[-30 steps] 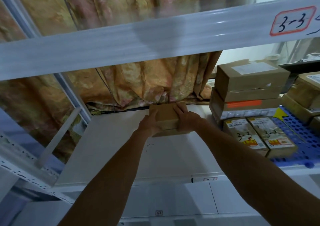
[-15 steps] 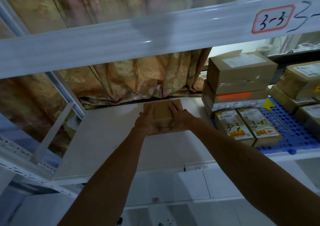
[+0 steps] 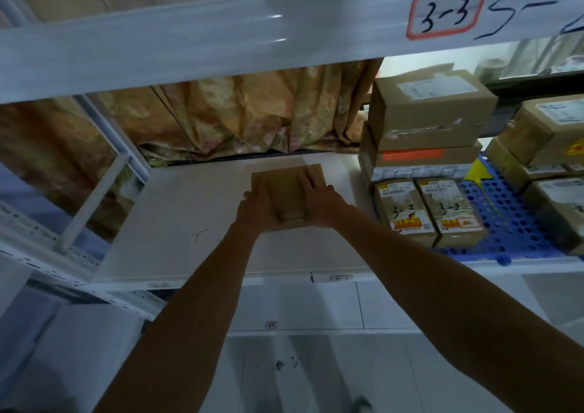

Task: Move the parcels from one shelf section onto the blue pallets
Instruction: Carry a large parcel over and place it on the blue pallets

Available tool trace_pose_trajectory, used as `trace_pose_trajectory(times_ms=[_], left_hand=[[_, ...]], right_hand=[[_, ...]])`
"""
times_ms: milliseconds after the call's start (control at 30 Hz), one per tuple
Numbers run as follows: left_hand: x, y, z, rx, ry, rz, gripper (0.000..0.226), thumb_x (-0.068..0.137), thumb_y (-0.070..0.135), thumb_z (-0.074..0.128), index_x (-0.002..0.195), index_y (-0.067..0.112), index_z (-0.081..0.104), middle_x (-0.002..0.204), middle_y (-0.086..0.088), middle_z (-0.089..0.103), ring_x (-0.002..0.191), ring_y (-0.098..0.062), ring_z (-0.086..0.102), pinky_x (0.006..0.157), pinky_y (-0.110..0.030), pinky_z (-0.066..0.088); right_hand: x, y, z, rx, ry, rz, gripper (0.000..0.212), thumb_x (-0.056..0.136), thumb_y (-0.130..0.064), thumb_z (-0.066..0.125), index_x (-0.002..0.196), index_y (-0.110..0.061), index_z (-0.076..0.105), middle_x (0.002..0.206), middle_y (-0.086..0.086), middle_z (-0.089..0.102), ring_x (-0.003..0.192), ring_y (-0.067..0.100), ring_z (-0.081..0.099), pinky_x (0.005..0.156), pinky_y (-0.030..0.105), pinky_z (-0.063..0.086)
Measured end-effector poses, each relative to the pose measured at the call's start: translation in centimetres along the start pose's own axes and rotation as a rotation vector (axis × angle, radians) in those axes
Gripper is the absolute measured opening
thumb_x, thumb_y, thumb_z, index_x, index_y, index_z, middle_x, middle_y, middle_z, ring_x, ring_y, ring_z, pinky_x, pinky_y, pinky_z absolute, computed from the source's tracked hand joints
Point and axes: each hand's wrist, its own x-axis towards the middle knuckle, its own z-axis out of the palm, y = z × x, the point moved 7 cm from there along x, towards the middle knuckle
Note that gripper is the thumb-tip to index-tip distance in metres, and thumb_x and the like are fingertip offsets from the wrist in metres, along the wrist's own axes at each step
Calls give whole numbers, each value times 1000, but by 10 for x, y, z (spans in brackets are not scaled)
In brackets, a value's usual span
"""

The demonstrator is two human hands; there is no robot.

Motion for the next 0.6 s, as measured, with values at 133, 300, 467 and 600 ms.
trace_pose_trajectory(times_ms=[133,300,467,600], left_hand=[[-5,-6,1,-22,21,-48,131,70,45,85,155,17,-11,140,-27,40,122,-44,48,99,-49,42],[-30,0,-7,-1,40,-44,128,72,45,84,156,16,-9,139,-27,43,121,-43,50,99,-48,44],[-54,5,-41,-20,89,64,127,74,45,81,155,23,-14,140,-26,41,119,-43,51,95,-44,45],[-82,11,-75,-88,129,153,130,72,49,81,154,30,-18,145,-26,36,121,-44,49,98,-46,46]], right_hand=[[-10,-3,-5,-18,-3,-36,100,84,-28,72,156,-13,4,163,12,-3,112,49,49,87,47,46],[-37,-9,-14,-54,20,-66,89,91,-30,65,155,-7,8,162,18,2,111,49,53,89,47,44],[-64,-29,-54,-132,91,-83,91,89,-25,66,156,-5,7,161,20,4,106,46,56,83,44,46],[-95,-52,-93,-143,170,-46,96,86,-29,70,156,-6,9,161,19,4,109,46,56,86,45,46]])
